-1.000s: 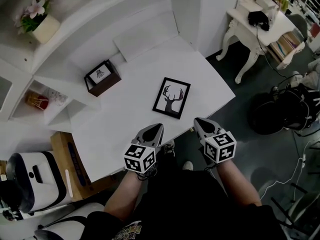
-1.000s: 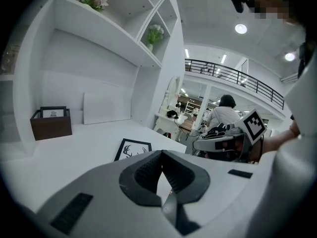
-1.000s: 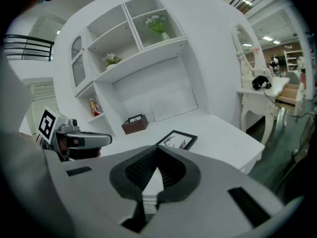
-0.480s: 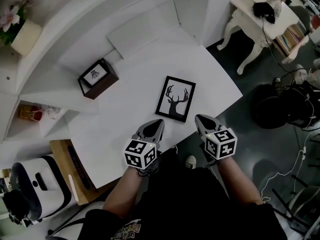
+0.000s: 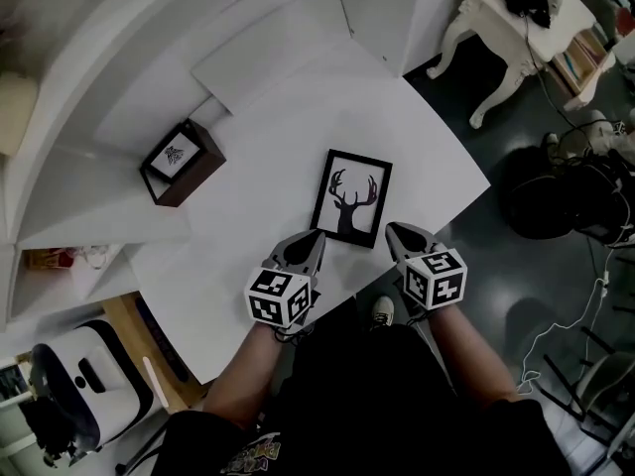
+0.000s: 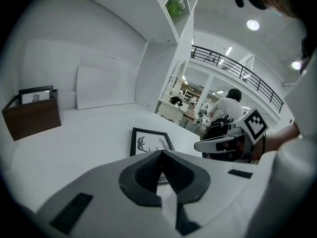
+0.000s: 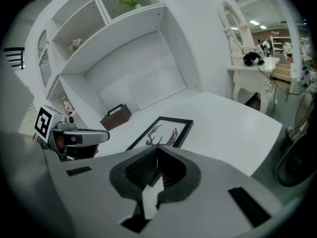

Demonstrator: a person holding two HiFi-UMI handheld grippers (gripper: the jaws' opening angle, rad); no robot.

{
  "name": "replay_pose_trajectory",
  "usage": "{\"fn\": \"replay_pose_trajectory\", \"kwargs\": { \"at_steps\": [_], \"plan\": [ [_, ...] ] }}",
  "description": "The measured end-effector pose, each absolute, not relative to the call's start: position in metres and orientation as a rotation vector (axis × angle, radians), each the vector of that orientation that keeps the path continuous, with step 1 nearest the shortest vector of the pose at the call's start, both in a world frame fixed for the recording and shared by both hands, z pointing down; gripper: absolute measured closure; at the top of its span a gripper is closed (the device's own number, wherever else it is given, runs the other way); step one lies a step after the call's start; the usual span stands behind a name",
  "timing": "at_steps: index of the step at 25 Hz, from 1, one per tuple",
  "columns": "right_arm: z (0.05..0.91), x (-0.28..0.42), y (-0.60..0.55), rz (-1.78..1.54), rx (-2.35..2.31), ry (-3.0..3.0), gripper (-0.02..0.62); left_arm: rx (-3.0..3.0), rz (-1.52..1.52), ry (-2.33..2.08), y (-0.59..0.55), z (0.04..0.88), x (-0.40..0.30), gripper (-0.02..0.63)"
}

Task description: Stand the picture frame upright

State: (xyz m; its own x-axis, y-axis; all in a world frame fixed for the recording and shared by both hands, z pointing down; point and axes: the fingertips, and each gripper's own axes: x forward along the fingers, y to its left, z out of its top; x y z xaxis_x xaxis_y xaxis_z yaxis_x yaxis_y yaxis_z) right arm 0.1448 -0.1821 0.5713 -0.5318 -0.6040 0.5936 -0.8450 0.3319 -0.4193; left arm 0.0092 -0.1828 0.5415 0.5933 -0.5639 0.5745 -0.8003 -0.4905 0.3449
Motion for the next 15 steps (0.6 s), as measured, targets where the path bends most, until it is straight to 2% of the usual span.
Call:
{"fn": "replay_pose_trajectory", "kwargs": {
  "at_steps": [15],
  "plan": [
    [0.618,0.138,-0.201,1.107,1.322,-2.112,0.588,2.205,0.57,-0.998,-0.214,0.577,0.008,0.6]
  ]
}}
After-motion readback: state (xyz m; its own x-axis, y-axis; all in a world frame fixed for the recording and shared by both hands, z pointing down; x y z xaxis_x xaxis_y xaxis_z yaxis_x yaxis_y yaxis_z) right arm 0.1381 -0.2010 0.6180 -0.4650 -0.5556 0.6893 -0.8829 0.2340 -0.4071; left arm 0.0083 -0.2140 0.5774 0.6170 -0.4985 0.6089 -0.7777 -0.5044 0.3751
